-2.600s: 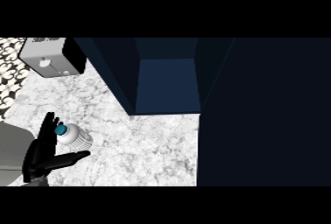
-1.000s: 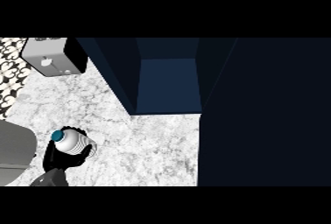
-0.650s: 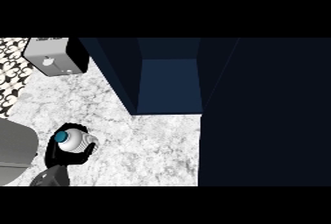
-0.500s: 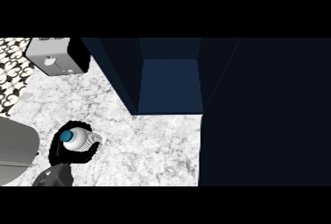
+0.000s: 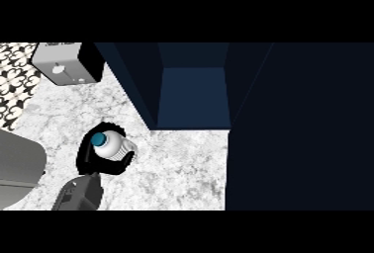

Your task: Pick up the bottled water, place it into the cabinet and close the cabinet

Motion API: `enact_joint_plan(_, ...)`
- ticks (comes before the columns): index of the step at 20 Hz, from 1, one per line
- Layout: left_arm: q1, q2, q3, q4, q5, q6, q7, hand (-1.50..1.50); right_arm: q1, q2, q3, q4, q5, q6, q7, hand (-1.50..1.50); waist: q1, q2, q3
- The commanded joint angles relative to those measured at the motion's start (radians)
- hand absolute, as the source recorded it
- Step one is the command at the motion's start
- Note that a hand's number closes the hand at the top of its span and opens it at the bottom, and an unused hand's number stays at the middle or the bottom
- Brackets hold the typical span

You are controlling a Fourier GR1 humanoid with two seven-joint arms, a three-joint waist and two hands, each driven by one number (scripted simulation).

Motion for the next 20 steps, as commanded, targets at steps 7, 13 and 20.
enact_joint_plan(7,-0.012,-0.045,-0.283,-0.295,0.09,0.322,0.218,1.5,0.008,-0.034,-0.044,-0.164,-0.119,-0.073,0.08,-1.5,-0.004,0.004,-0.001)
enact_joint_plan(13,-0.143,-0.045,-0.42,-0.266,0.132,0.547,0.234,1.5,0.04,-0.03,-0.036,-0.187,-0.137,-0.048,0.079,-1.5,-0.026,0.007,-0.002)
enact_joint_plan(20,-0.223,-0.044,-0.54,-0.22,0.094,0.77,0.267,1.5,0.003,-0.053,-0.033,-0.178,-0.145,-0.076,0.089,-1.5,-0.032,0.01,-0.002)
